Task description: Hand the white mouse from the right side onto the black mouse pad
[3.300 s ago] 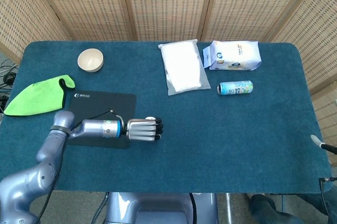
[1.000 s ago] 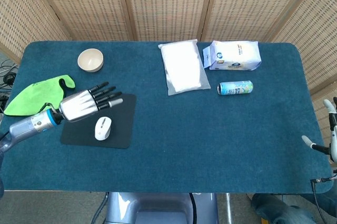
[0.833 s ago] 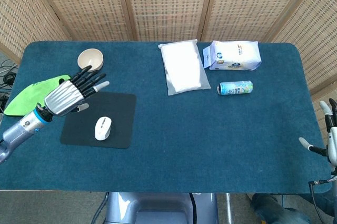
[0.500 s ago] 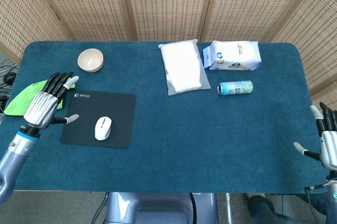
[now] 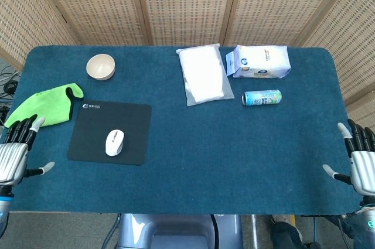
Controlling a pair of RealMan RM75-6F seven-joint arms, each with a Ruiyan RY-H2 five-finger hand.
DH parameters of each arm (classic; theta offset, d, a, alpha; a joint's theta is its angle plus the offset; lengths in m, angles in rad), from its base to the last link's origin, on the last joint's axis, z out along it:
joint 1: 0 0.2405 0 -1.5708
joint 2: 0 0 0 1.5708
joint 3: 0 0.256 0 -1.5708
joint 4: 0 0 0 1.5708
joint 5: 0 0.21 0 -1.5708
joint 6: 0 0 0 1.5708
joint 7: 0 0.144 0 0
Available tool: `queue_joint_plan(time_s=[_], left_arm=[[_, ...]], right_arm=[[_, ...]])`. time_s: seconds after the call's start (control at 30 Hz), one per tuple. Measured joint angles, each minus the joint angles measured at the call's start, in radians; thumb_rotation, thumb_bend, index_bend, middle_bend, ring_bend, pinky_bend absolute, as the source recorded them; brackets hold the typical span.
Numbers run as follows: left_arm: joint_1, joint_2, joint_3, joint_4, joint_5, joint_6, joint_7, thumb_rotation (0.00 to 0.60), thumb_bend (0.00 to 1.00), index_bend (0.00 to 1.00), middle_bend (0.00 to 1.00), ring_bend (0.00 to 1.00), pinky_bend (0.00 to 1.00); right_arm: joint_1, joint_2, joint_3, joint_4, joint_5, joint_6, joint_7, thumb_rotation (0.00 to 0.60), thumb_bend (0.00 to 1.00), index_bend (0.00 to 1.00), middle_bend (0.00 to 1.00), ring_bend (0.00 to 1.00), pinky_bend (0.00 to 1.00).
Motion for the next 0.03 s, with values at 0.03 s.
queue_joint_plan(time_s=[0.03], left_arm=[[0.010, -0.001, 0.002, 0.010, 0.022, 0.009, 0.001, 0.600, 0.00, 0.00, 0.00, 0.00, 0.00]], right_arm=[[-0.003, 0.003, 0.000, -0.005, -0.005, 0.008, 0.003, 0.600, 0.00, 0.00, 0.00, 0.00, 0.00]])
